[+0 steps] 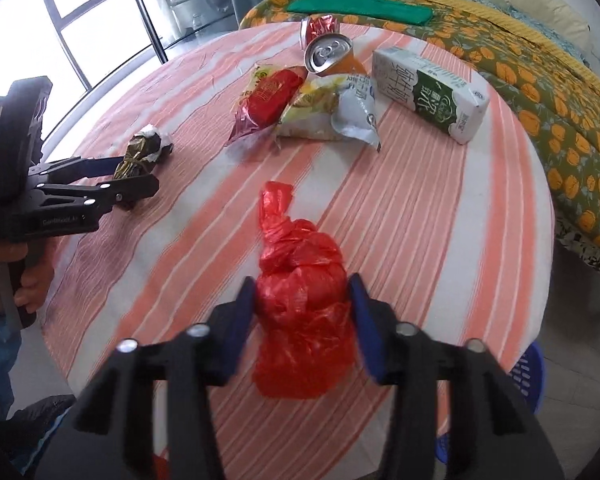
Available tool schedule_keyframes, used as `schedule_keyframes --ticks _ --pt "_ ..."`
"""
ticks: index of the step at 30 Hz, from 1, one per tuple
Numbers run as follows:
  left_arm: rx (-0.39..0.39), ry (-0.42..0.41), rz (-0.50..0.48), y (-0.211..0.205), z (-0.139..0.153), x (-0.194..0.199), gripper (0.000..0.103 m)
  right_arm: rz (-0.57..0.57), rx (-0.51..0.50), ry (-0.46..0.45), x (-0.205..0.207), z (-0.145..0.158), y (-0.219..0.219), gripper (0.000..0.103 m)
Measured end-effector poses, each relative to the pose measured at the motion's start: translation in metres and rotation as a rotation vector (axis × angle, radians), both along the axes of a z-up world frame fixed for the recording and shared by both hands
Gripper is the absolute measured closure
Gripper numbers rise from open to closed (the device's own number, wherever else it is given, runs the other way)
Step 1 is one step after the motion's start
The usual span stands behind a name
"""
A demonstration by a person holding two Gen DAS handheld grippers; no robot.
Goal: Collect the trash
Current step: 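Grasp the red plastic bag with right tool while left tool holds the gold wrapper, then carry both items to the blue wastebasket and open both tools to drop them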
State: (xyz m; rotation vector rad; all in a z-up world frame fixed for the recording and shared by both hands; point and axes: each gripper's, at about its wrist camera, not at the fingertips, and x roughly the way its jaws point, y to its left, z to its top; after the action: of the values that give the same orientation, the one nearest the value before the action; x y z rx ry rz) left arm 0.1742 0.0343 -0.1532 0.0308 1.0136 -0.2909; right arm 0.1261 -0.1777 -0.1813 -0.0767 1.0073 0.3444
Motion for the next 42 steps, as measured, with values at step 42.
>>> schedule_keyframes --ticks 42 --pt "-0.125 0.140 -0.525 -0.448 -0.078 -0.072 0.037 -0.779 0.320 0.007 -0.102 -0.092 -0.388 0.041"
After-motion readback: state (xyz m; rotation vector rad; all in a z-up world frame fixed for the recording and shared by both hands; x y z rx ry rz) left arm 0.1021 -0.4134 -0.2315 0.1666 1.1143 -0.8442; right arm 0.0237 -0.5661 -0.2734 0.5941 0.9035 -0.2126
